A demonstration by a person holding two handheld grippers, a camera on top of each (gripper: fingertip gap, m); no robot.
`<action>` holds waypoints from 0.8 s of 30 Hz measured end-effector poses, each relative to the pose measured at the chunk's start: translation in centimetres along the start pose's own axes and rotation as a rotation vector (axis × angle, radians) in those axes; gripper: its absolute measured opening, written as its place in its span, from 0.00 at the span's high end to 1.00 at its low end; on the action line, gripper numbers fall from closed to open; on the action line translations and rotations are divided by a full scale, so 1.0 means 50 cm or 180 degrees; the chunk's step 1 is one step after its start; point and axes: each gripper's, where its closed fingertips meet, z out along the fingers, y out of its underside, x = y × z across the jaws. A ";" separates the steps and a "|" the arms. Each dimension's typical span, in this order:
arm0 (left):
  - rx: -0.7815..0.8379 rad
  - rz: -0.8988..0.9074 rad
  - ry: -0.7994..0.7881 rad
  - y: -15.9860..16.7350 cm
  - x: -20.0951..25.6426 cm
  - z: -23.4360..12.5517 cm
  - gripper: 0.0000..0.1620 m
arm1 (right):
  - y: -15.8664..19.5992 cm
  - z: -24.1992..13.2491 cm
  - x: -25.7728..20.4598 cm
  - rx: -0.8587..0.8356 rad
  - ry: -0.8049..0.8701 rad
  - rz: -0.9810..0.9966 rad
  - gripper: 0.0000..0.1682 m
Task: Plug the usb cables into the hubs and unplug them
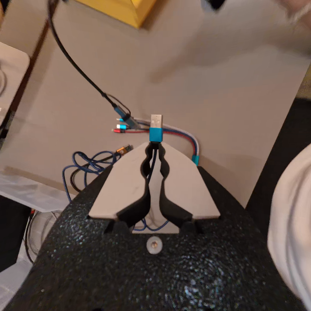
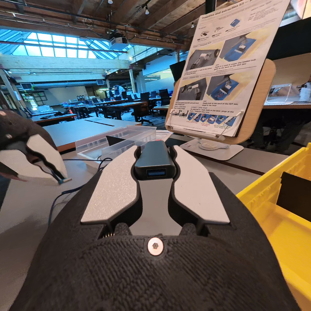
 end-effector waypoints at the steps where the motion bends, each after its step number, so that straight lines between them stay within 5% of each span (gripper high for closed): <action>1: 0.0052 -0.0111 -0.0075 -0.023 -0.004 -0.008 0.96 | 0.000 0.003 -0.003 0.0016 0.0036 -0.0059 0.79; 10: 0.0202 -0.0748 -0.0343 -0.141 -0.060 0.005 0.97 | -0.014 0.021 -0.052 0.0394 -0.0002 -0.0175 0.80; 24: 0.0168 -0.1063 -0.0194 -0.174 -0.045 0.041 0.96 | 0.007 0.040 -0.100 0.0503 -0.0203 -0.0371 0.80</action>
